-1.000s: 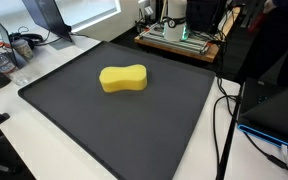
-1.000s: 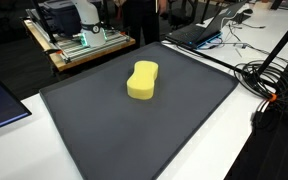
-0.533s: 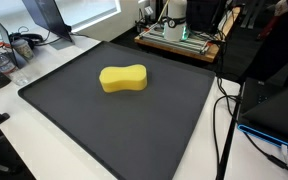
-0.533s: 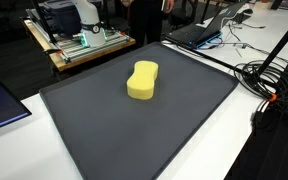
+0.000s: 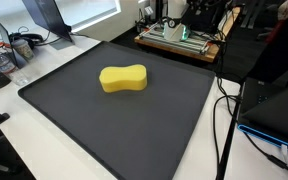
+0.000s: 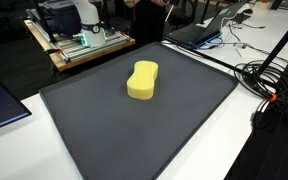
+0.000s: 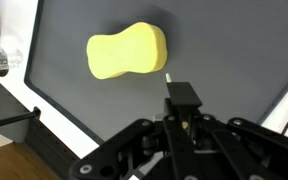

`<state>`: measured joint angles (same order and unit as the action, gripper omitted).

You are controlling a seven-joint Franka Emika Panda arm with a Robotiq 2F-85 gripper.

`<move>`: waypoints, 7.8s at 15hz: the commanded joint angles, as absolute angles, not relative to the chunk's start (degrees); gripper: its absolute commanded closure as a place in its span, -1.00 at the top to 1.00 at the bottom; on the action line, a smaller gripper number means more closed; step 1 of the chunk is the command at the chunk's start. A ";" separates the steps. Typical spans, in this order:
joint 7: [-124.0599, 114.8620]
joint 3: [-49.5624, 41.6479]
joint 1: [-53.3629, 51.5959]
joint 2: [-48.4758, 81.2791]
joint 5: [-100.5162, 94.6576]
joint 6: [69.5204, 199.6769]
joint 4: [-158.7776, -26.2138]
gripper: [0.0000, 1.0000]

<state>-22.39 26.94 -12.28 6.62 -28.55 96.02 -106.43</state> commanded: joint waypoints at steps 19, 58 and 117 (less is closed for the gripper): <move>-21.08 3.99 -20.47 35.98 -23.26 89.62 -69.37 -0.75; -15.28 0.62 22.57 41.51 14.33 96.58 -65.91 -0.94; -4.93 18.25 14.97 -53.78 25.09 124.00 -157.35 -0.94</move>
